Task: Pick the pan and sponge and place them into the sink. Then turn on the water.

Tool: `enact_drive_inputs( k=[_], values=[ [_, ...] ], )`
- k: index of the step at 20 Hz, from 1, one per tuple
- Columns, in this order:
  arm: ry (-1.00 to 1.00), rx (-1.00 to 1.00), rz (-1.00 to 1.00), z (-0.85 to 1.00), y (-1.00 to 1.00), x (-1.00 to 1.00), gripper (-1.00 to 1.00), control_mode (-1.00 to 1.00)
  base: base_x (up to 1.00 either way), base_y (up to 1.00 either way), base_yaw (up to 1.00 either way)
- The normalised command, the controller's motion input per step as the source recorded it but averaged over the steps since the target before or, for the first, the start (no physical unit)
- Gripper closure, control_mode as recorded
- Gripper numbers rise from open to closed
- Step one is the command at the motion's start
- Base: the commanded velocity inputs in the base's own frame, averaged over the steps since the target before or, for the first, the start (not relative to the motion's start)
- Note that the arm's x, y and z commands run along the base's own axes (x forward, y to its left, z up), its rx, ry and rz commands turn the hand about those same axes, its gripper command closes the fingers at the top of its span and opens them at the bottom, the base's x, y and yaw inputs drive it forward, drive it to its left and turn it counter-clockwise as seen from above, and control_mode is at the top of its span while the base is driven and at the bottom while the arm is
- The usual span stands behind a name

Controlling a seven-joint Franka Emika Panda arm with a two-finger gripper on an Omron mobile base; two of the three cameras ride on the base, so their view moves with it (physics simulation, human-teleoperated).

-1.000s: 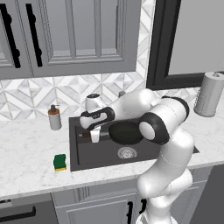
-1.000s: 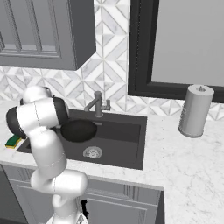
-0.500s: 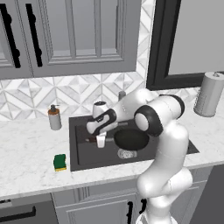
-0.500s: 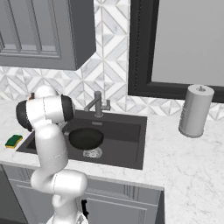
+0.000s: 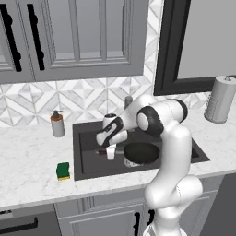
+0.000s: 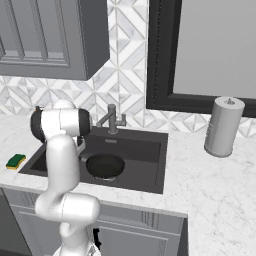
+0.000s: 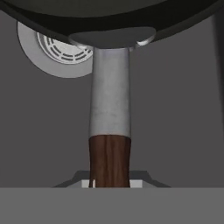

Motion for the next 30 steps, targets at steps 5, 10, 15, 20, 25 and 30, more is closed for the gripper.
enact_drive_inputs(
  k=[5,10,15,20,25,30],
  values=[
    [0.01,0.0,-0.01,-0.44,0.0,0.17,1.0,-1.0,0.0,0.0,0.0],
    [0.02,0.0,0.0,-0.41,0.0,0.22,1.0,-1.0,0.0,0.0,0.0],
    [0.01,0.0,0.0,-0.42,0.02,0.21,1.0,-1.0,0.0,0.0,0.0],
    [0.01,0.0,0.0,-0.41,0.06,0.12,1.0,-1.0,0.0,0.0,0.0],
    [0.0,0.0,0.0,-0.13,0.05,0.04,-1.0,-1.0,0.0,0.0,0.0],
    [0.0,0.0,0.0,0.11,0.0,-0.05,-1.0,-1.0,0.0,0.0,0.0]
  ],
)
